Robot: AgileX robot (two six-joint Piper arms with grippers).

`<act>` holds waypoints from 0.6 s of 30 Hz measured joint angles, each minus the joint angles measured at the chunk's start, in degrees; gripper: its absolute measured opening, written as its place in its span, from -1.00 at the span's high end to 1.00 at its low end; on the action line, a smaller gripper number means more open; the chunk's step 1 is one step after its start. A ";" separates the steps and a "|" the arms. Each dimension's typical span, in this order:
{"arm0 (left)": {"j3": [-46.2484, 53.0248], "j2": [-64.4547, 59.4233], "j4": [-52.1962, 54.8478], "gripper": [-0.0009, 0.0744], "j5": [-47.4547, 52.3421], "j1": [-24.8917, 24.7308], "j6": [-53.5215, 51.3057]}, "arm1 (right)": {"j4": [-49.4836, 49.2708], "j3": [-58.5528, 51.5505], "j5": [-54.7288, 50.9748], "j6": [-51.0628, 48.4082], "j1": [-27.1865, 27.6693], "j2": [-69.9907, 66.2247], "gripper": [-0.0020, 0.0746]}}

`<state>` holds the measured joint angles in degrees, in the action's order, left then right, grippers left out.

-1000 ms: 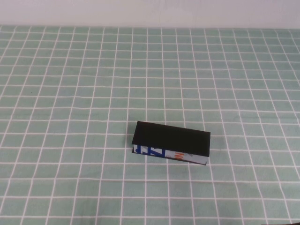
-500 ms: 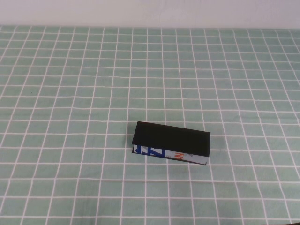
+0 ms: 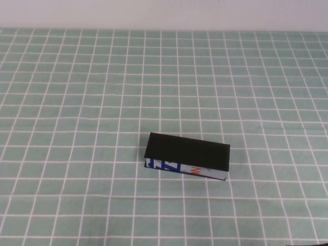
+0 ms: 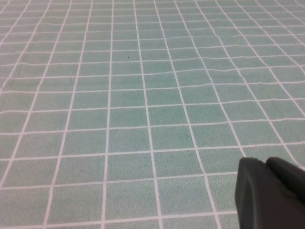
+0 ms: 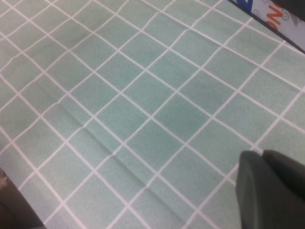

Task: Return glasses to glasses case

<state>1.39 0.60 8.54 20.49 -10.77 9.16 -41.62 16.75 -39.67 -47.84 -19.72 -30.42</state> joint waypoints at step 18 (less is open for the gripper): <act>0.00 0.00 0.00 0.98 0.00 0.00 0.00 | -0.12 0.00 22.38 0.00 11.53 23.88 0.98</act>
<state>1.39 0.60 8.54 20.49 -10.77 9.16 -41.74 16.75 -17.29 -47.84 -8.18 -6.55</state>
